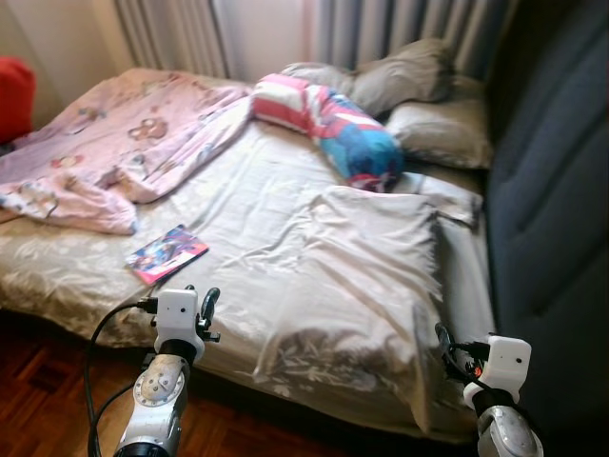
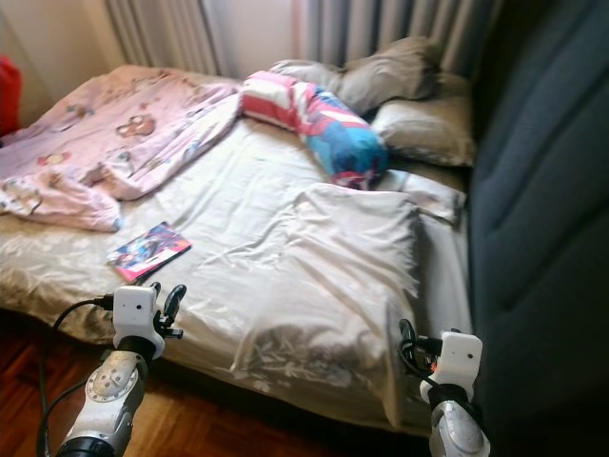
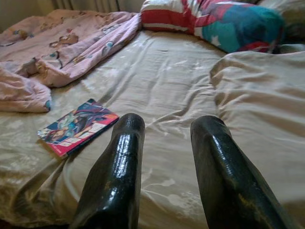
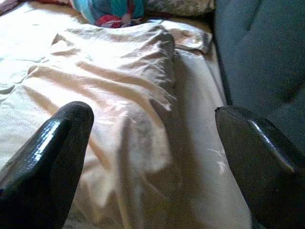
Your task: Clean up the room
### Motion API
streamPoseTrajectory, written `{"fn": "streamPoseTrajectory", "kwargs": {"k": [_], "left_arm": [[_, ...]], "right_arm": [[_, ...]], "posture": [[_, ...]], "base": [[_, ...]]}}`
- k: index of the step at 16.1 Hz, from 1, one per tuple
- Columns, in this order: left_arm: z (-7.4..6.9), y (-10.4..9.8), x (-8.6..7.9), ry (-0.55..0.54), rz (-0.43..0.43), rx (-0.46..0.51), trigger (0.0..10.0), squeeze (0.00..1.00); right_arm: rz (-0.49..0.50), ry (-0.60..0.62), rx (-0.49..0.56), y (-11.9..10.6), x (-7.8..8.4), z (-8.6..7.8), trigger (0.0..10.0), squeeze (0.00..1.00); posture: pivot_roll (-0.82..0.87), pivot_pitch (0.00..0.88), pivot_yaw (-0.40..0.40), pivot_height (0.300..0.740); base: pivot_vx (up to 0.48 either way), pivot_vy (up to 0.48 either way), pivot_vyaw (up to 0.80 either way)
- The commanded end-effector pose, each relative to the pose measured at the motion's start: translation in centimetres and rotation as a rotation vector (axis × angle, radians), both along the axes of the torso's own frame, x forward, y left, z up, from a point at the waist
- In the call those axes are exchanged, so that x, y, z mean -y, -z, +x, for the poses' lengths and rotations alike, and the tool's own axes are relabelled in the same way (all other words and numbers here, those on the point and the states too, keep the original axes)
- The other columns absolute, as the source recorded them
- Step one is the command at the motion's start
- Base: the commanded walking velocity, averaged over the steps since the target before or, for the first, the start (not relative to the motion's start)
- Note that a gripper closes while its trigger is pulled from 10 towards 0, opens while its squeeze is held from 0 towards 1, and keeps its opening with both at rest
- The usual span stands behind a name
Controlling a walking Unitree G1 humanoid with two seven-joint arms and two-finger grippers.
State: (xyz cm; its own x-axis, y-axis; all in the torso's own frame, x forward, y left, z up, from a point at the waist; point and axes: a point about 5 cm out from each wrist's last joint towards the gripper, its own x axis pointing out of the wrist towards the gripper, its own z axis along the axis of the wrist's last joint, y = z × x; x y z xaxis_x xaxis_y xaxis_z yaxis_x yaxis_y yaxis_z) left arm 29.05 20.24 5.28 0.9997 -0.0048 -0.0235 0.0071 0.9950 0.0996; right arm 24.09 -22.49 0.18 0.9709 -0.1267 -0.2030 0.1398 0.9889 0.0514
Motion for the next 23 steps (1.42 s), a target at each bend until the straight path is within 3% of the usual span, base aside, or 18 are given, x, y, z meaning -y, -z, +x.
{"fn": "streamPoseTrajectory", "kwargs": {"k": [1,6,11,17,23], "left_arm": [[0.1,0.1,0.0,-0.001,-0.002,-0.014,10.0,0.0],[0.2,0.0,0.4,0.018,-0.004,-0.008,10.0,0.0],[0.4,-0.4,1.1,0.084,-0.018,-0.004,10.0,0.0],[0.4,-0.3,1.1,0.071,-0.033,-0.012,10.0,0.0],[0.3,-0.4,0.9,0.065,-0.032,-0.018,10.0,0.0]], "right_arm": [[0.003,0.003,-0.008,0.0,0.0,0.0,10.0,0.0],[0.0,0.005,-0.013,0.1,0.2,-0.1,10.0,0.0],[-0.003,0.014,-0.013,-0.1,0.5,0.0,10.0,0.0],[0.005,0.022,-0.028,0.0,0.7,0.1,10.0,0.0],[0.004,0.007,-0.018,-0.1,0.2,0.1,10.0,0.0]], "posture": [[0.02,0.035,-0.014,0.74],[0.02,0.046,-0.017,0.74],[0.02,0.053,-0.023,0.74],[0.03,0.063,-0.029,0.74],[0.03,0.074,-0.025,0.74]], "base": [[0.251,0.0,0.0],[0.251,0.0,0.0],[0.0,0.0,0.0],[0.0,0.099,0.0],[0.0,0.08,-0.65]]}}
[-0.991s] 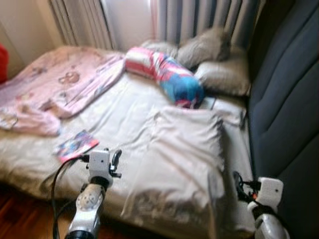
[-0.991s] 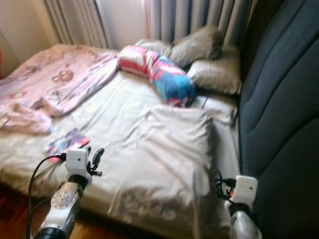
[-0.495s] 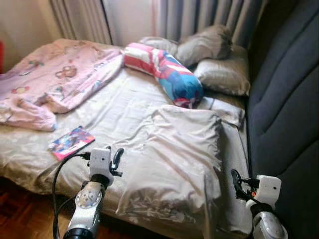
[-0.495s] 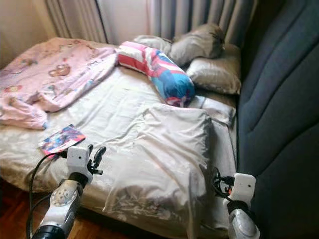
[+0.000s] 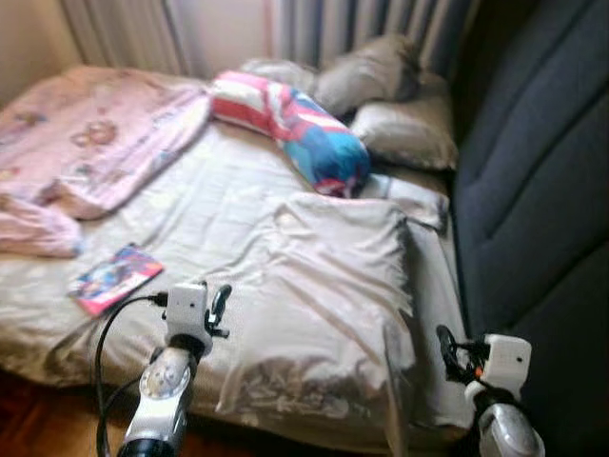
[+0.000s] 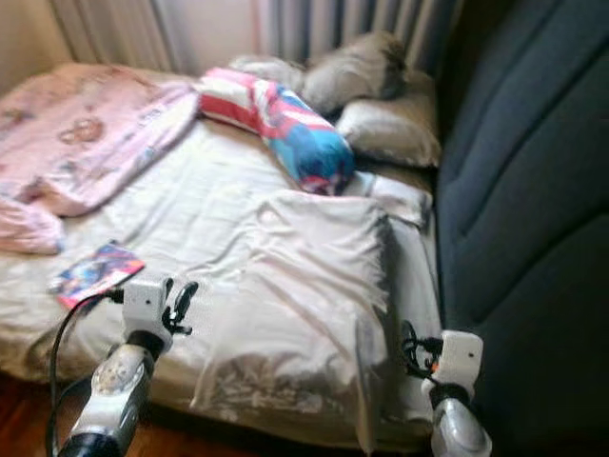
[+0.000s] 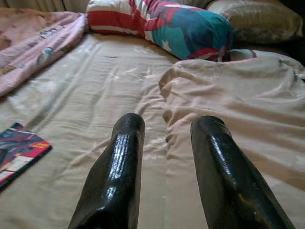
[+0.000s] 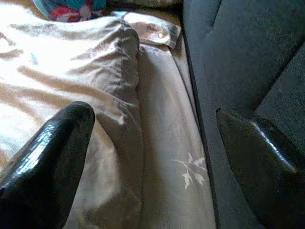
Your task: Clean up the room
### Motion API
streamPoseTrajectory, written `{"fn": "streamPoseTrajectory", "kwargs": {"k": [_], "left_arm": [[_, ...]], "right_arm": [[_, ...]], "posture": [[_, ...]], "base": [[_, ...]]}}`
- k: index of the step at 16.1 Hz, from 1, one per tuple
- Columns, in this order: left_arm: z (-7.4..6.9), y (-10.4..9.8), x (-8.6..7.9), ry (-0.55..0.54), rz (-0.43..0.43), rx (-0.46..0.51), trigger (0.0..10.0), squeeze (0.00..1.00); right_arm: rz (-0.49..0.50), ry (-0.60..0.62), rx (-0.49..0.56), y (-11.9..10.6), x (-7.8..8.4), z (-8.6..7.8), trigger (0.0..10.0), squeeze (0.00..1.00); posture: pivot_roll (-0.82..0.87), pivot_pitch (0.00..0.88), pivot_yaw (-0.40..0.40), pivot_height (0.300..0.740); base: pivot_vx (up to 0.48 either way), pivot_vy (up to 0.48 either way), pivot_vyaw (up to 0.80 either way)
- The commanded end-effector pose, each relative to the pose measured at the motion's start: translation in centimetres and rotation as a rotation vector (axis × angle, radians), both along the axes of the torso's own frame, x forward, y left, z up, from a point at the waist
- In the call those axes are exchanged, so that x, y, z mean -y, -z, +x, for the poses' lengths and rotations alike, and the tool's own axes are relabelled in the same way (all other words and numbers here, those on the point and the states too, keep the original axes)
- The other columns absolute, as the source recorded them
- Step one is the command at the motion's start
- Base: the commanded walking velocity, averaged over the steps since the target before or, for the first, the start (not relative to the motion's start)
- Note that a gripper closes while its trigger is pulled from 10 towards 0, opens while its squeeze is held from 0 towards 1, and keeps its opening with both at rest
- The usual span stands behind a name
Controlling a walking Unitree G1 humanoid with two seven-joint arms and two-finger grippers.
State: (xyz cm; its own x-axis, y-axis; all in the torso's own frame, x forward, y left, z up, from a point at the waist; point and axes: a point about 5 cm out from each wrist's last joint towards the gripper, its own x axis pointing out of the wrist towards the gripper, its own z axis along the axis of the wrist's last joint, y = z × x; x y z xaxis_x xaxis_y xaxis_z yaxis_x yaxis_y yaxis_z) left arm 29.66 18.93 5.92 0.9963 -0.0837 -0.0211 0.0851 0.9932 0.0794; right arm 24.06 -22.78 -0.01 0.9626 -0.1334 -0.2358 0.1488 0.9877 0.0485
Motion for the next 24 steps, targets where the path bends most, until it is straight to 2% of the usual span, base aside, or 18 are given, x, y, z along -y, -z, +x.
{"fn": "streamPoseTrajectory", "kwargs": {"k": [1,6,12,24], "left_arm": [[-0.2,0.2,-0.4,-0.008,-0.005,-0.017,10.0,0.0],[0.0,0.0,-0.2,0.007,-0.002,-0.019,10.0,0.0],[-0.1,-0.3,-0.1,0.021,0.004,0.002,10.0,0.0],[0.0,-0.5,0.3,0.017,0.004,0.007,10.0,0.0]], "right_arm": [[0.004,0.001,0.018,-0.3,-0.1,0.2,10.0,0.0],[0.019,0.017,0.019,-0.3,-0.2,0.2,10.0,0.0],[0.02,0.016,0.019,-0.3,-0.3,0.1,10.0,0.0],[0.036,-0.057,0.022,-0.3,-1.3,0.5,10.0,0.0]], "posture": [[0.03,0.072,-0.023,0.74],[0.02,0.083,-0.012,0.74],[0.02,0.08,-0.007,0.74],[0.02,0.048,-0.009,0.74]], "base": [[0.0,0.356,0.0],[0.0,0.34,0.0],[0.0,0.0,-0.8],[0.0,0.0,0.0]]}}
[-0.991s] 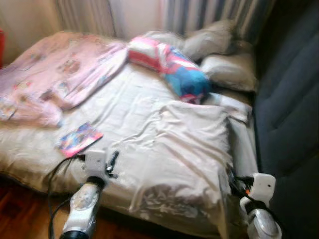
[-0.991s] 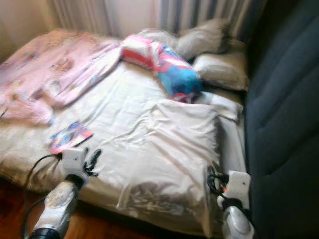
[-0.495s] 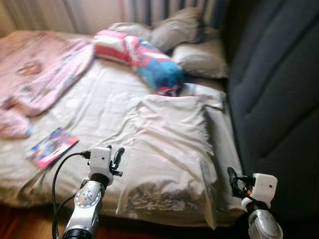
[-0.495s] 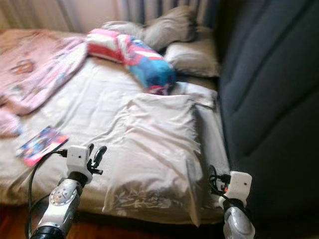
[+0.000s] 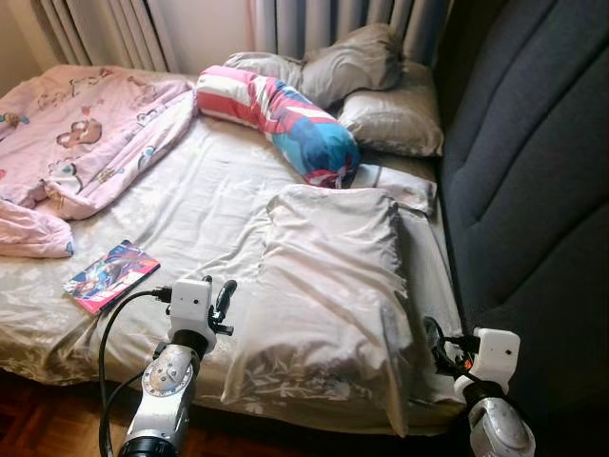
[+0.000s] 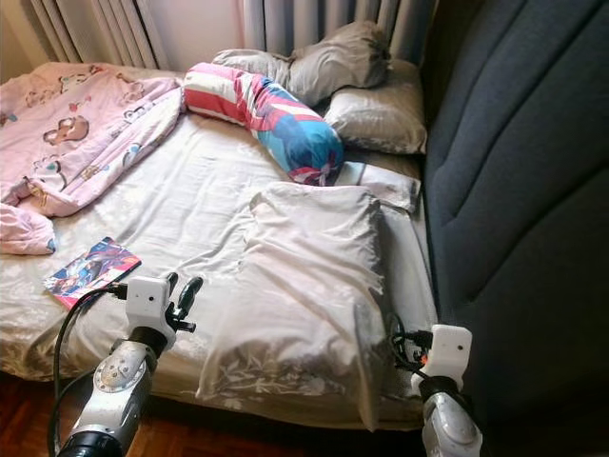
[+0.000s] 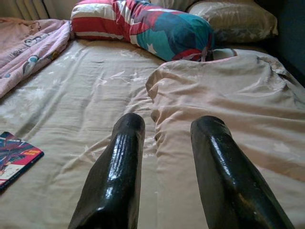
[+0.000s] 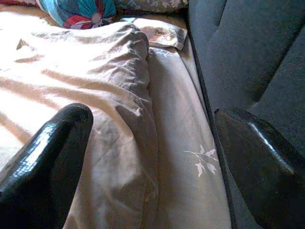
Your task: Clean up the room
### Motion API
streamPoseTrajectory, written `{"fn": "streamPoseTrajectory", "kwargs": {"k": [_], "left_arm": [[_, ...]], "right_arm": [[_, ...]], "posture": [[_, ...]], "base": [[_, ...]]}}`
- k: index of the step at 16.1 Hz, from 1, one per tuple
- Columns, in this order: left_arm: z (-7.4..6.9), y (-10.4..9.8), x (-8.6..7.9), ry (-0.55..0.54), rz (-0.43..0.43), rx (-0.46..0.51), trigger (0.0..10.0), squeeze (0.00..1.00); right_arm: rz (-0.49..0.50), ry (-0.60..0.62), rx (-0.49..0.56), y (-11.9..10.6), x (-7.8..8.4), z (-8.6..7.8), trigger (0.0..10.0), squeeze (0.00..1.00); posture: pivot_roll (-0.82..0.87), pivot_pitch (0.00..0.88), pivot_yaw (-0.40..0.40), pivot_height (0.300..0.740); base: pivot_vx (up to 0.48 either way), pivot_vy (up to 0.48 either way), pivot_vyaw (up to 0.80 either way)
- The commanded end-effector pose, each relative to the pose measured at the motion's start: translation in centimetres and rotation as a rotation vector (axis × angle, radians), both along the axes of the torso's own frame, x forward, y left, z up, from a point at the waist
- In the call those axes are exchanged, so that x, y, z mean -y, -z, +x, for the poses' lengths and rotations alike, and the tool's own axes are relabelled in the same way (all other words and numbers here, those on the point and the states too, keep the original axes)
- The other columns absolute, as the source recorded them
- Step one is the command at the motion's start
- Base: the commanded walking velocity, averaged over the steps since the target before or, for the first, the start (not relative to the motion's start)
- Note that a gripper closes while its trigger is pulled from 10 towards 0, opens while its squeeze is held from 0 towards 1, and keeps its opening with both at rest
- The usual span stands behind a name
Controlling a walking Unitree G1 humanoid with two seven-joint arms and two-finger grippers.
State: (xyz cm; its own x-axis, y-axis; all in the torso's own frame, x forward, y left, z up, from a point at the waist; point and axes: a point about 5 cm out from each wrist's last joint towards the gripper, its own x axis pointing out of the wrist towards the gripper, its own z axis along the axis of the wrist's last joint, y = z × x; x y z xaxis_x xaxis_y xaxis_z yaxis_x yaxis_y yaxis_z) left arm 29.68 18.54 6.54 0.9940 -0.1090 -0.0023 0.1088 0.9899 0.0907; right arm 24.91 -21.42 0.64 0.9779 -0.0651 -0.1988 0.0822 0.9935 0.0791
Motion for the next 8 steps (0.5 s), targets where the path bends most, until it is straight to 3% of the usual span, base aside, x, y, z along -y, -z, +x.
{"fn": "streamPoseTrajectory", "kwargs": {"k": [1,6,8], "left_arm": [[-0.01,0.18,0.01,0.005,0.004,-0.016,10.0,0.0],[0.04,0.27,-0.18,-0.015,-0.014,-0.029,10.0,0.0],[0.03,0.24,-0.33,-0.025,-0.013,-0.027,10.0,0.0]], "right_arm": [[0.009,0.007,-0.021,0.39,0.08,-0.36,10.0,0.0],[0.016,0.028,0.0,0.04,0.16,-0.09,10.0,0.0],[0.017,0.029,0.001,0.03,0.14,-0.1,10.0,0.0]], "posture": [[0.02,0.046,-0.008,0.74],[0.03,0.059,-0.007,0.74],[0.03,0.064,-0.006,0.74]], "base": [[0.0,0.0,0.0],[0.0,0.0,0.0],[0.0,0.48,0.0]]}}
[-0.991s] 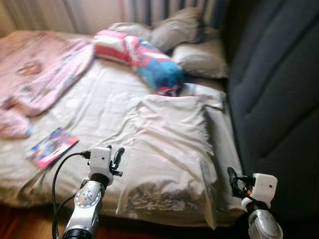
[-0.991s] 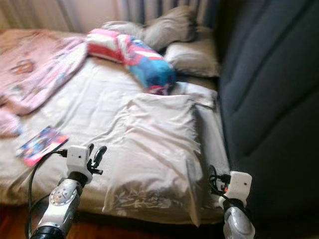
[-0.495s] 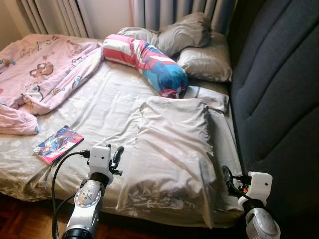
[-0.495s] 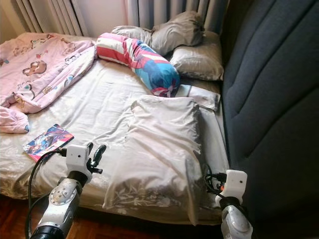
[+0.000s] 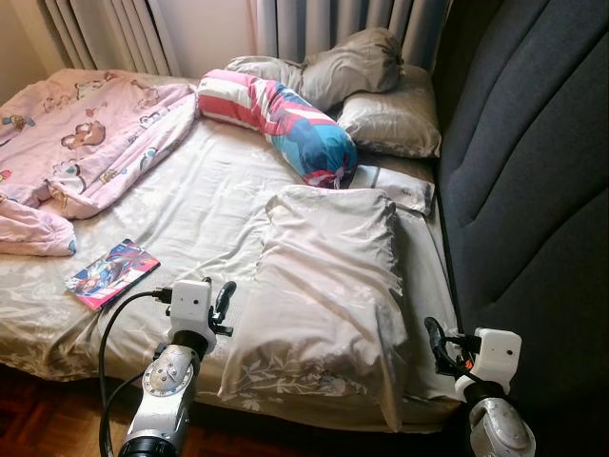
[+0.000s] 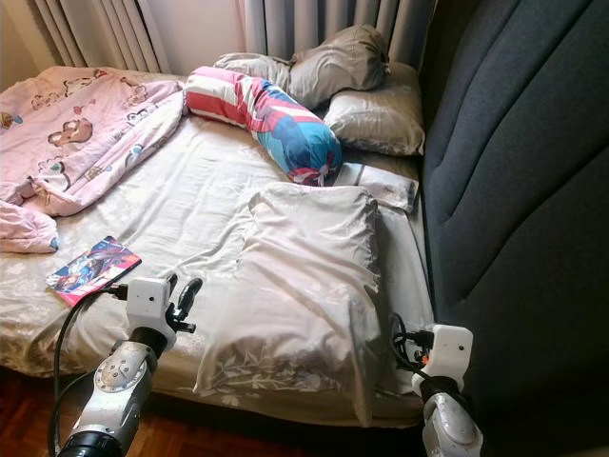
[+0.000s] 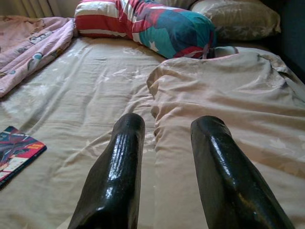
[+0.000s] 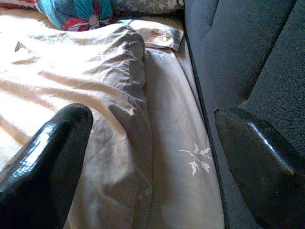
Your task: Clean up the room
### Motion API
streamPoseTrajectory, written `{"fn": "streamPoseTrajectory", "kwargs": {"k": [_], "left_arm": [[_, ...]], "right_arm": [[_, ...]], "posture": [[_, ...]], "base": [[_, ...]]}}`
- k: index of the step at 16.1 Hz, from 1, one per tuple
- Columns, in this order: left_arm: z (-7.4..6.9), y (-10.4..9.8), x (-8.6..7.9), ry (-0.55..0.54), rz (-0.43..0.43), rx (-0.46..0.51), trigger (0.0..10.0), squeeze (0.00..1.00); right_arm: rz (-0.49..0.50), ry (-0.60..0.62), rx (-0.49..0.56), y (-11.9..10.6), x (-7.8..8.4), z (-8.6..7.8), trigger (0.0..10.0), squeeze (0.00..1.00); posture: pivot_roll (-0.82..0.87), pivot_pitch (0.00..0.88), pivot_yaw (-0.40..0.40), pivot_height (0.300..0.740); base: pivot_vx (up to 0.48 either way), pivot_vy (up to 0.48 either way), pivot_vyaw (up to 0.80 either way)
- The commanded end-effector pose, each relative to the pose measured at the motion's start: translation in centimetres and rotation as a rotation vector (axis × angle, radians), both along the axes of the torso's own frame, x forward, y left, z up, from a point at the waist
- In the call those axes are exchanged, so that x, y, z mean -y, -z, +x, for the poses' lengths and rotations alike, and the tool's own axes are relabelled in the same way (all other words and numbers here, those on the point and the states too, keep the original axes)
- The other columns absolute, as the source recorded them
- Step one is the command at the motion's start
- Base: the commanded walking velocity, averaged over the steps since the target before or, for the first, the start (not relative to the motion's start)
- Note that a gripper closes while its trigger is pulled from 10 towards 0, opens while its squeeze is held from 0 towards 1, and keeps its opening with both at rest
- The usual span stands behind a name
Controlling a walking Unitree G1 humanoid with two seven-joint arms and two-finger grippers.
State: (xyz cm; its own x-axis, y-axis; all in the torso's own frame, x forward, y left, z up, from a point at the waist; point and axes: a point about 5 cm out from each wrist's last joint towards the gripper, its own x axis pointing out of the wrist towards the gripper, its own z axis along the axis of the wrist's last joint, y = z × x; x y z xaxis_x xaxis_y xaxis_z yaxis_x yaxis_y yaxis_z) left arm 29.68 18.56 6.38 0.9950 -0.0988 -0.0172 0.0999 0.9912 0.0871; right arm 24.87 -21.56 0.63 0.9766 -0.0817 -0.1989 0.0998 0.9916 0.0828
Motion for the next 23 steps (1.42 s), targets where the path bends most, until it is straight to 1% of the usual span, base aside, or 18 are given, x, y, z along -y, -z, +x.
{"fn": "streamPoseTrajectory", "kwargs": {"k": [1,4,7,19,23], "left_arm": [[0.02,0.08,-0.32,-0.013,-0.01,-0.012,10.0,0.0],[0.0,0.07,-0.34,-0.01,-0.002,-0.017,10.0,0.0],[-0.04,0.02,-0.41,-0.008,0.013,-0.013,10.0,0.0],[0.03,-0.39,-0.33,-0.012,0.01,0.0,10.0,0.0],[0.18,-0.61,-0.13,-0.009,0.004,0.005,10.0,0.0]], "right_arm": [[0.014,0.012,0.001,0.02,-0.03,-0.06,10.0,0.0],[0.013,0.01,0.0,0.05,-0.12,-0.1,10.0,0.0],[0.014,0.01,0.009,-0.1,-0.25,-0.03,10.0,0.0],[0.013,0.012,0.008,-0.17,-0.29,0.05,10.0,0.0],[0.007,0.019,0.008,-0.27,0.14,0.08,10.0,0.0]], "posture": [[0.03,0.064,-0.006,0.74],[0.03,0.069,-0.004,0.74],[0.02,0.08,-0.003,0.74],[0.03,0.094,-0.004,0.74],[0.03,0.105,-0.004,0.74]], "base": [[0.0,0.48,0.0],[0.0,0.404,0.0],[0.0,0.0,0.0],[0.0,0.0,0.0],[0.0,0.0,0.0]]}}
